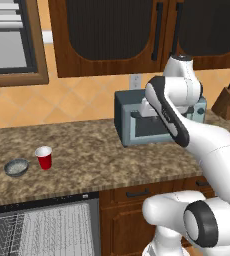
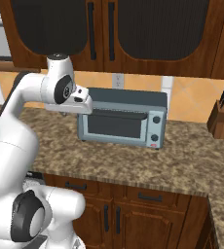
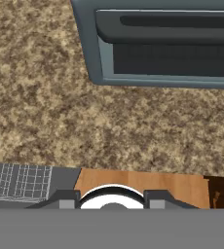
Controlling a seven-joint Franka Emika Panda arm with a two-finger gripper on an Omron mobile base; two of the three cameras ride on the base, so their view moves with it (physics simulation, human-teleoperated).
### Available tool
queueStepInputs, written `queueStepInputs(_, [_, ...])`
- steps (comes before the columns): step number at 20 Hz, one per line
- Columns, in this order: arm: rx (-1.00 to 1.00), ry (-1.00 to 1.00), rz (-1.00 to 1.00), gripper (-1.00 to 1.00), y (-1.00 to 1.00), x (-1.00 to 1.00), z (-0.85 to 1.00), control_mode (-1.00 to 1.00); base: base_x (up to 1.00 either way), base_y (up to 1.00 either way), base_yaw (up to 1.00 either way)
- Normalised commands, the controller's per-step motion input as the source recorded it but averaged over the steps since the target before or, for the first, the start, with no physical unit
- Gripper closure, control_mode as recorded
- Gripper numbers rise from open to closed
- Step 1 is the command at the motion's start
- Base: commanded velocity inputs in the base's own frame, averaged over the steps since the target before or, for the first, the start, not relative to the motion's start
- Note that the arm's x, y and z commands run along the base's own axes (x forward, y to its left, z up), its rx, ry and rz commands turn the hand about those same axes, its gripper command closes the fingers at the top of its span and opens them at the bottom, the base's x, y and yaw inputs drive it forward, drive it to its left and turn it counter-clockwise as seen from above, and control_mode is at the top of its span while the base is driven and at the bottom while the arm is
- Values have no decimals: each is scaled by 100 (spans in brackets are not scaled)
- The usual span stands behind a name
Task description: Pick up the cup and bowl from the counter, place them in the dishwasher, and close the dishwasher door.
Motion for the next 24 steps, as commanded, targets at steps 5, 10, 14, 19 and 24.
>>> queueStepInputs(5, [-1,0,0,-100,8,-55,-1,-100,0,0,0])
queueStepInputs(10, [-12,1,7,-100,90,-49,-40,-100,0,0,0])
queueStepInputs(14, [-23,3,12,-100,100,-30,-61,-100,0,0,0])
queueStepInputs(19, [-27,27,2,-100,100,23,-79,-100,0,0,0])
queueStepInputs(24, [-17,23,0,-100,89,84,-76,-100,0,0,0])
